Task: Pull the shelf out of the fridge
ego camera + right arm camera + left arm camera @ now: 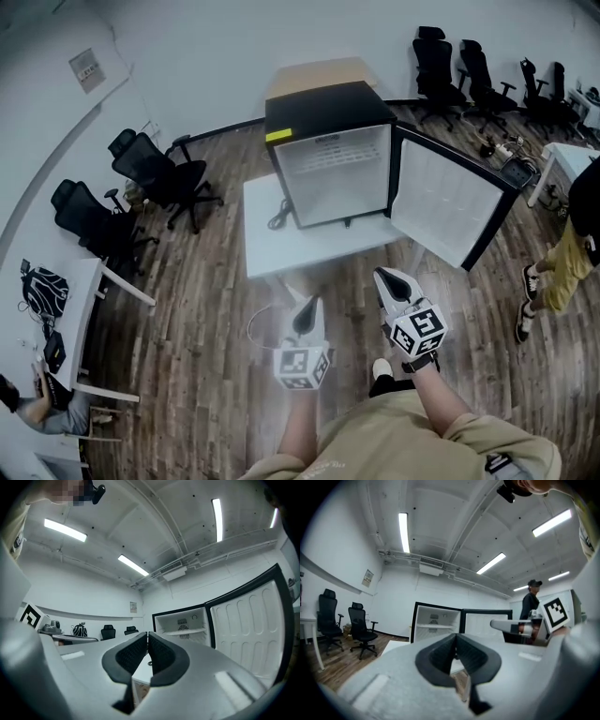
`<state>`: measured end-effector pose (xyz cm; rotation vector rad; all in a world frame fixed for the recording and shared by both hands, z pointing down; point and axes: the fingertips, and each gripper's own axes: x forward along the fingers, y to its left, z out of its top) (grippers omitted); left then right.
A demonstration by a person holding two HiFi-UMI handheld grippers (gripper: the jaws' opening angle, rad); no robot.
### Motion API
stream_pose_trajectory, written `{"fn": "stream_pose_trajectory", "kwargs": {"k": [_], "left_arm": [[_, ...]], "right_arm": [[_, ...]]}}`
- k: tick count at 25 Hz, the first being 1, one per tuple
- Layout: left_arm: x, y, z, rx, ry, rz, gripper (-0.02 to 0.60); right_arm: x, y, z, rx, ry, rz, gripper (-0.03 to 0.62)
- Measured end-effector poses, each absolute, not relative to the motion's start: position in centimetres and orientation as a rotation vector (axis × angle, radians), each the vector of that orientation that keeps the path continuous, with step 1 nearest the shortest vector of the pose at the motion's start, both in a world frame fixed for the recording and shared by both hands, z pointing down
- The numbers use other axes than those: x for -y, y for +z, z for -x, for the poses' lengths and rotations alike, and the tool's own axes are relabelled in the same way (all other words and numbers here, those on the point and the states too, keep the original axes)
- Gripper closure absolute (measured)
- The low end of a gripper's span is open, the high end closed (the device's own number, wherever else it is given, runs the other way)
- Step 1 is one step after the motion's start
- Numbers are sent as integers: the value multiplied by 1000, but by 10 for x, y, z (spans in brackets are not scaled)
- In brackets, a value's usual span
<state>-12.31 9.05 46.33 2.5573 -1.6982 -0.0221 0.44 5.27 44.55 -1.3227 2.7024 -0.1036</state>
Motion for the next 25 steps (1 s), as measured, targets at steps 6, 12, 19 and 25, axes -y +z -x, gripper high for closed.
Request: {"fn": "stream_pose_trajectory", "kwargs": {"k": [6, 12, 19, 25], "left_arm": [[4, 453, 93, 1744, -49, -2545, 578], [63, 466, 59, 1721, 3, -2526, 578], [104, 490, 55, 1690, 43, -2486, 578], [147, 498, 76, 1676, 67, -2491, 578]], "right_arm": [[47, 434, -40, -2688, -96, 1285, 583], [113, 447, -67, -2683, -184, 1288, 587], [152, 472, -50, -2744, -262, 1242, 589], [198, 485, -25, -2726, -360, 1238, 589]]}}
